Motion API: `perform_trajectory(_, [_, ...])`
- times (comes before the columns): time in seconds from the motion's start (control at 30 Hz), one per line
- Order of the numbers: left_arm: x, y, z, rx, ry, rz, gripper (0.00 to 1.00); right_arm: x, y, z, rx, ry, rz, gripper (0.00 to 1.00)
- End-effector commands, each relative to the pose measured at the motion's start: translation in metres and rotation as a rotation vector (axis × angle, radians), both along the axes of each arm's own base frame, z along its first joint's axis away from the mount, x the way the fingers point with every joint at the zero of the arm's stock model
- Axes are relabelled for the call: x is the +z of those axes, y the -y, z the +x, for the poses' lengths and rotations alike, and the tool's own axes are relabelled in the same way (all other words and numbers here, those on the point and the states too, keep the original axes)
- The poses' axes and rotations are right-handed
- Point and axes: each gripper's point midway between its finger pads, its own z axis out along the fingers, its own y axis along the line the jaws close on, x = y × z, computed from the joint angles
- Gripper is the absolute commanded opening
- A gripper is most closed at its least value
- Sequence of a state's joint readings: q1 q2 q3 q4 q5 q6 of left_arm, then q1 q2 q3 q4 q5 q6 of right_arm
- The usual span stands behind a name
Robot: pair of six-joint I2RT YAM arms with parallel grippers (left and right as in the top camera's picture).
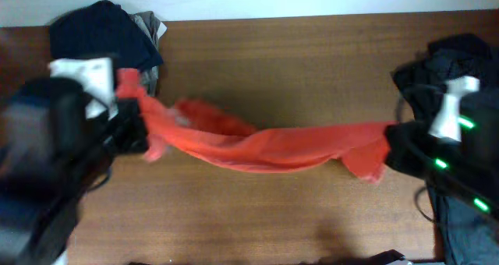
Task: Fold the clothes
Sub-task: 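Lift the shirt with both grippers, stretch it and lay it flat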
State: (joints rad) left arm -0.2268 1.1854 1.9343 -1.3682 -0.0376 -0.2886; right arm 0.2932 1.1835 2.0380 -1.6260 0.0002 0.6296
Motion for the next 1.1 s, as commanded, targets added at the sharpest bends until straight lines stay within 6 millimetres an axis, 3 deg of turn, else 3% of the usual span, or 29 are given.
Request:
perform_trajectory(0.0, [0.043, -0.013, -0.033, 0.046, 0.12, -0.052, 0.0, 0.037, 0.0, -0.015, 0.039, 0.123, 0.032, 0.04])
perform_trajectory(0.13, [0.056, -0.015, -0.041, 0.046, 0.16, -0.061, 0.01, 0.056, 0.0, -0.013, 0.038, 0.197, 0.052, 0.04])
perform_trajectory(0.3, [0.044, -0.014, -0.008, 0.078, 0.109, -0.028, 0.01, 0.054, -0.005, 0.019, 0.016, 0.186, 0.031, 0.04])
perform_trajectory(0.43, [0.03, -0.013, 0.045, 0.124, 0.073, 0.026, 0.0, 0.042, -0.011, 0.068, -0.004, 0.161, -0.028, 0.04])
perform_trajectory(0.57, [0.017, 0.001, 0.112, 0.094, 0.093, 0.074, 0.01, 0.028, -0.027, 0.138, 0.012, 0.175, -0.083, 0.04])
perform_trajectory(0.7, [0.008, 0.002, 0.18, 0.126, 0.154, 0.093, 0.01, 0.017, -0.046, 0.202, 0.055, 0.233, -0.119, 0.04])
perform_trajectory(0.77, [0.01, -0.001, 0.2, 0.138, 0.186, 0.097, 0.0, 0.018, -0.046, 0.219, 0.061, 0.257, -0.142, 0.04])
perform_trajectory(0.9, [0.031, -0.016, 0.206, 0.154, 0.237, 0.123, 0.01, 0.04, -0.017, 0.223, 0.008, 0.298, -0.163, 0.04])
perform_trajectory(1.07, [0.056, -0.033, 0.182, 0.183, 0.251, 0.126, 0.01, 0.068, 0.024, 0.197, -0.045, 0.322, -0.16, 0.04])
